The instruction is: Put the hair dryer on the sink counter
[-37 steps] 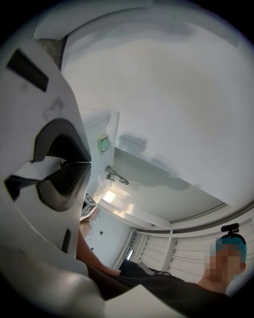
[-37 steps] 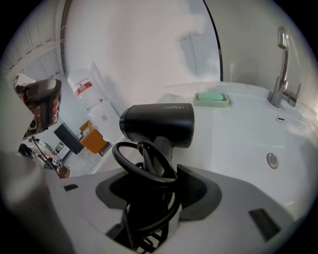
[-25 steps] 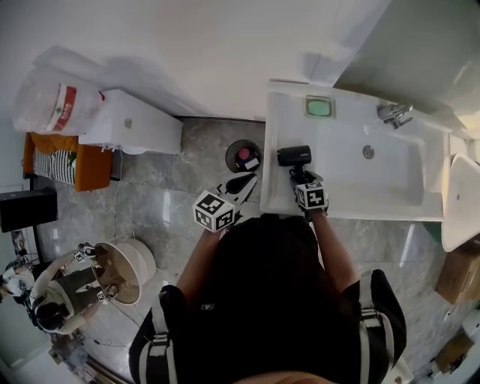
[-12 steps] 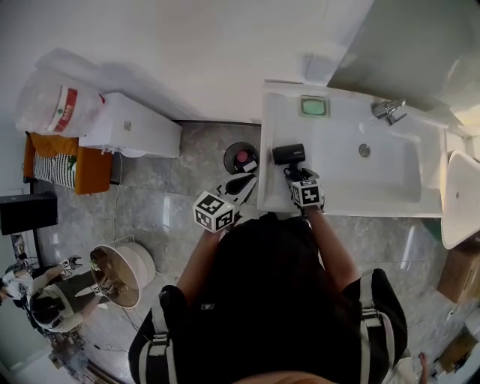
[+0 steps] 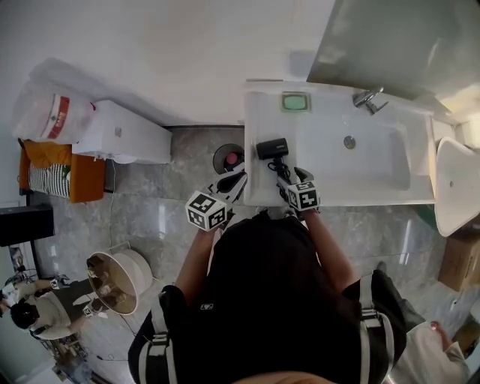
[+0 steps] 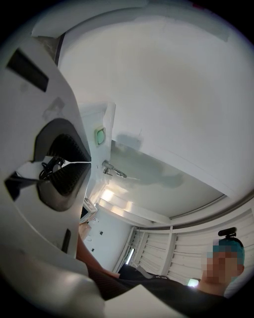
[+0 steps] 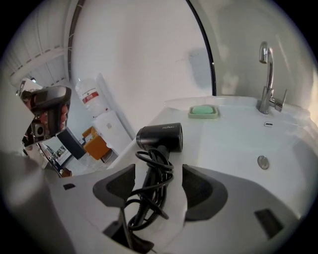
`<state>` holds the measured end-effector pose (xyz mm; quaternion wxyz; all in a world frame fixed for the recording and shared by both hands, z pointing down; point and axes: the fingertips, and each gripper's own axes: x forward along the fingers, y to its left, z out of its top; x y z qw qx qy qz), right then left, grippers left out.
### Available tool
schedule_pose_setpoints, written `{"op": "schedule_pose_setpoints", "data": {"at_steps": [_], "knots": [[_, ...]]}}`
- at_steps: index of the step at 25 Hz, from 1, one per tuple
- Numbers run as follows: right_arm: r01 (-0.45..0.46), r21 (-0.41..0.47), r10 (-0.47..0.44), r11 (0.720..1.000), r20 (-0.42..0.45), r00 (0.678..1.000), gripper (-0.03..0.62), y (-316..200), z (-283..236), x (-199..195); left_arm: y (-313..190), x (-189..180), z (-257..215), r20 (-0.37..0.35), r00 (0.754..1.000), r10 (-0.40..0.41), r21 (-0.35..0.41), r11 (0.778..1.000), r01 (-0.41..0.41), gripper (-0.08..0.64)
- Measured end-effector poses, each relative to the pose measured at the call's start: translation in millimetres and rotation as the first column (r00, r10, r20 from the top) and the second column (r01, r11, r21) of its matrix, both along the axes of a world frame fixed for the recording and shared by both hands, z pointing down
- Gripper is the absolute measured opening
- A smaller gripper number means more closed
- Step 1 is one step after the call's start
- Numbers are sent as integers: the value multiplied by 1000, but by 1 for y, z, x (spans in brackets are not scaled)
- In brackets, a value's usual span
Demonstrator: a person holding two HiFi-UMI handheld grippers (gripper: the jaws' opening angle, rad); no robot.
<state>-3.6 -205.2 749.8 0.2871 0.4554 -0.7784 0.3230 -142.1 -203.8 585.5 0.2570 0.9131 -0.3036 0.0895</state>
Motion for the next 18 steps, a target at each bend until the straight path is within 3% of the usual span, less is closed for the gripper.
{"op": "schedule_pose_setpoints", "data": {"at_steps": [6,9,13,18], "knots": [[31,24,-32,999,43,999,329,26,-20,26,17,22,-11,-9,1000,-13,10,1000,13,20],[64,42,-67,997,64,996,270,41,-30,34,25,33,-12,-12,1000,-18,7,1000,18,20],[88,99,-99,991,109,989,86,58,-50,47,38,48,-13,-15,1000,-23,2,1000,23,20],[119,120,-140,986,186,973,58,71,-77,57,50,67,-11,-17,1000,-20,-2,1000,20,20]]}}
